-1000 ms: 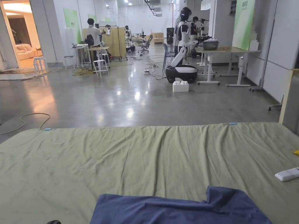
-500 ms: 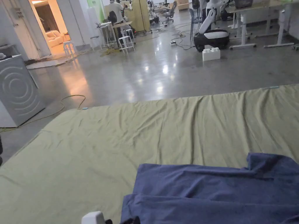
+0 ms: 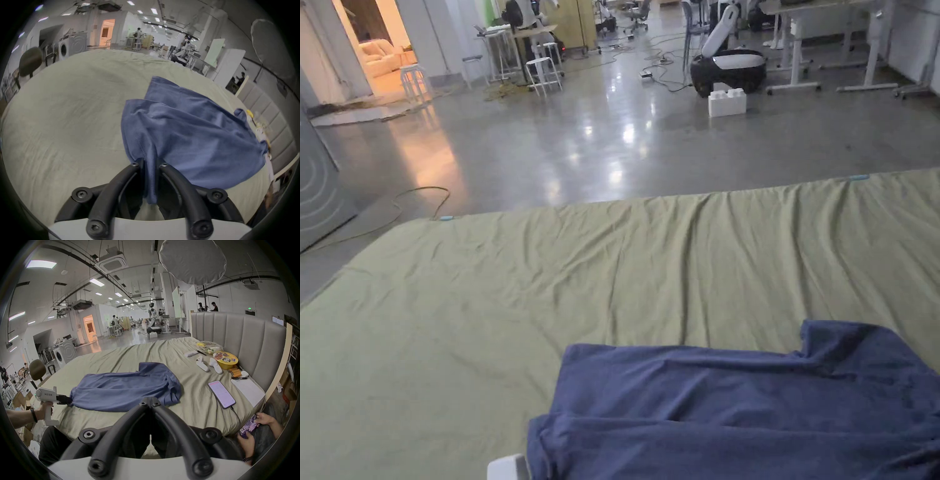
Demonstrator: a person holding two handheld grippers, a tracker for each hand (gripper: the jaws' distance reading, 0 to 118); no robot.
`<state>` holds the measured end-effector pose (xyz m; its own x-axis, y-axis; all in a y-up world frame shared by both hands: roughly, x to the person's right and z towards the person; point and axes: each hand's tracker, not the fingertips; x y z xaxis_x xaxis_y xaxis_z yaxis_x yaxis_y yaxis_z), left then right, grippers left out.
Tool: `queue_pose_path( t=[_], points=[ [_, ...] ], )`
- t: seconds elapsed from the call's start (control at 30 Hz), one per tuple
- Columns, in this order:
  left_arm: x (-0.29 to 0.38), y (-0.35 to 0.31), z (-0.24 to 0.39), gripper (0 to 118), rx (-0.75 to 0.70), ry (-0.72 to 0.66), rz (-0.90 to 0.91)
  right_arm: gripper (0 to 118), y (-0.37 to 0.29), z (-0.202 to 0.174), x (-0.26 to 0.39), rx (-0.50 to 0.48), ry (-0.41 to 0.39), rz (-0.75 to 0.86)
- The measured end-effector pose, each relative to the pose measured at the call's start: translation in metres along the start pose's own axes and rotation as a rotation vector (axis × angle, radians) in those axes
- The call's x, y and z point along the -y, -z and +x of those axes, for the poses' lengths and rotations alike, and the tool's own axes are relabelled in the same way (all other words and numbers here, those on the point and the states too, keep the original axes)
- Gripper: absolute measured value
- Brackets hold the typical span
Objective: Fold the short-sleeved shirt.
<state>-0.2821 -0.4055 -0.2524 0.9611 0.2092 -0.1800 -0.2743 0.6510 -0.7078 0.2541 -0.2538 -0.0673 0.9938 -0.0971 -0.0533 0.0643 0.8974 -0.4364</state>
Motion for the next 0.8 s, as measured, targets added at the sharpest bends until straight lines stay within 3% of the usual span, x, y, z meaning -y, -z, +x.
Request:
queue_pose_path(
  t=[0.07,0.1,0.2,0.27,0.37,0.4,0.5,0.6,0.63,0.67,0.7,0.8],
  points=[
    [0.000,0.004,0.011,12,-0.046,0.135,-0.037,1,0.013,0.003,0.001,0.005,0.004,-0.025],
    [-0.001,0.007,0.013,12,-0.056,0.186,-0.059,7,0.027,0.007,0.002,0.005,0.019,-0.043],
    [-0.008,0.013,0.019,12,-0.071,0.225,-0.108,59,0.089,0.029,0.013,0.011,0.045,-0.116],
    [-0.011,0.013,0.021,12,-0.081,0.246,-0.113,61,0.133,0.045,0.021,0.049,0.117,-0.193],
    [-0.012,0.013,0.023,12,-0.083,0.266,-0.122,60,0.192,0.075,0.031,0.024,0.286,-0.219],
    [-0.011,0.013,0.024,12,-0.085,0.268,-0.128,60,0.210,0.080,0.034,0.033,0.286,-0.249],
    [-0.009,0.015,0.022,12,-0.089,0.284,-0.131,59,0.251,0.082,0.043,0.143,0.202,-0.378],
    [-0.007,0.016,0.024,12,-0.096,0.298,-0.127,58,0.262,0.065,0.050,0.176,0.088,-0.400],
    [-0.008,0.013,0.026,12,-0.097,0.302,-0.126,52,0.260,0.058,0.047,0.188,0.038,-0.378],
    [-0.008,0.013,0.027,12,-0.094,0.305,-0.130,34,0.259,0.053,0.045,0.196,-0.007,-0.377],
    [-0.009,0.013,0.027,12,-0.092,0.313,-0.134,7,0.259,0.046,0.044,0.190,-0.037,-0.375],
    [-0.023,0.010,0.024,8,-0.066,0.293,-0.177,6,0.262,0.036,0.039,0.211,-0.078,-0.417]
  ],
)
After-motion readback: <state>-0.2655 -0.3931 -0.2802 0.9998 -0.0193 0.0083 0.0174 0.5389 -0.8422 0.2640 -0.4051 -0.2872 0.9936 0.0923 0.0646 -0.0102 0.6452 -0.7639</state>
